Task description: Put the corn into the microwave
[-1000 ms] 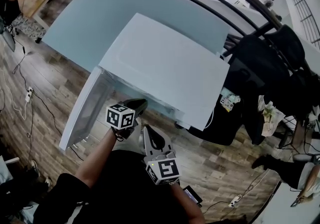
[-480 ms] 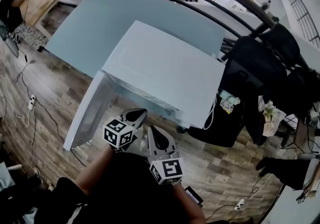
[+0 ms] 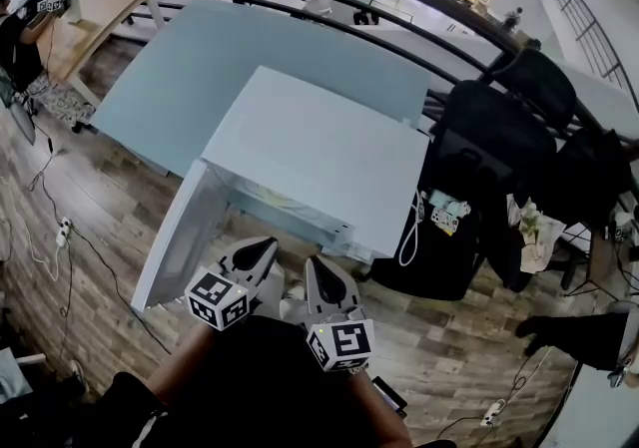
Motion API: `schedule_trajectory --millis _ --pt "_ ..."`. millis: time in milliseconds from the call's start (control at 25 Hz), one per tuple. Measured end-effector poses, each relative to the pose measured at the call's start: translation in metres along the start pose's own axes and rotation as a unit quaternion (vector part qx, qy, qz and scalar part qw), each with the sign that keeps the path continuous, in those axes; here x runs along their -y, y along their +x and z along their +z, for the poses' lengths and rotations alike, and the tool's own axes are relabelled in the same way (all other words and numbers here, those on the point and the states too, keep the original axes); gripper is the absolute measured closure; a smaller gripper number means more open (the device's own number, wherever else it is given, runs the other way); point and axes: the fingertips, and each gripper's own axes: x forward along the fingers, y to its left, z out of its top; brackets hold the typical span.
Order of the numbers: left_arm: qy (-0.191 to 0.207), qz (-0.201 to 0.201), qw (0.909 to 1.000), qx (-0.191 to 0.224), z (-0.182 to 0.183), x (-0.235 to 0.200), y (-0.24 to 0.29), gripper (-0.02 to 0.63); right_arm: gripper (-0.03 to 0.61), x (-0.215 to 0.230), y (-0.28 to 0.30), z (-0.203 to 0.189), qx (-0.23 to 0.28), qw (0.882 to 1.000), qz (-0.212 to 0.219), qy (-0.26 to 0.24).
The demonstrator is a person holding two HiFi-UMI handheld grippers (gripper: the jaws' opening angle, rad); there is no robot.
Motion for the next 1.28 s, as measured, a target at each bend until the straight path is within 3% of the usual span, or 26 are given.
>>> schedule_trajectory --millis 320,560,1040,1280 --pt "0.066 0.018 0.9945 0.079 0.045 0.027 -0.04 0.611 0.571 0.002 -0.018 0.038 0.038 0.999 -0.001 -0.027" --pt "0.075 0.045 0.9893 0.116 0.067 0.033 -0.062 0.611 0.571 -0.014 -0.029 0.06 0.061 0.996 0.008 -0.059" --pt "0.108 0.087 0.9815 0.132 0.08 0.03 -0.068 0.611 0.571 -0.008 -0.046 0.084 0.105 0.992 -0.025 -0.069" --pt "0.092 0.091 0.9828 0.132 0.073 0.029 -0.068 0.611 0.571 -0.009 -0.047 0.078 0.104 0.992 -0.027 -0.067"
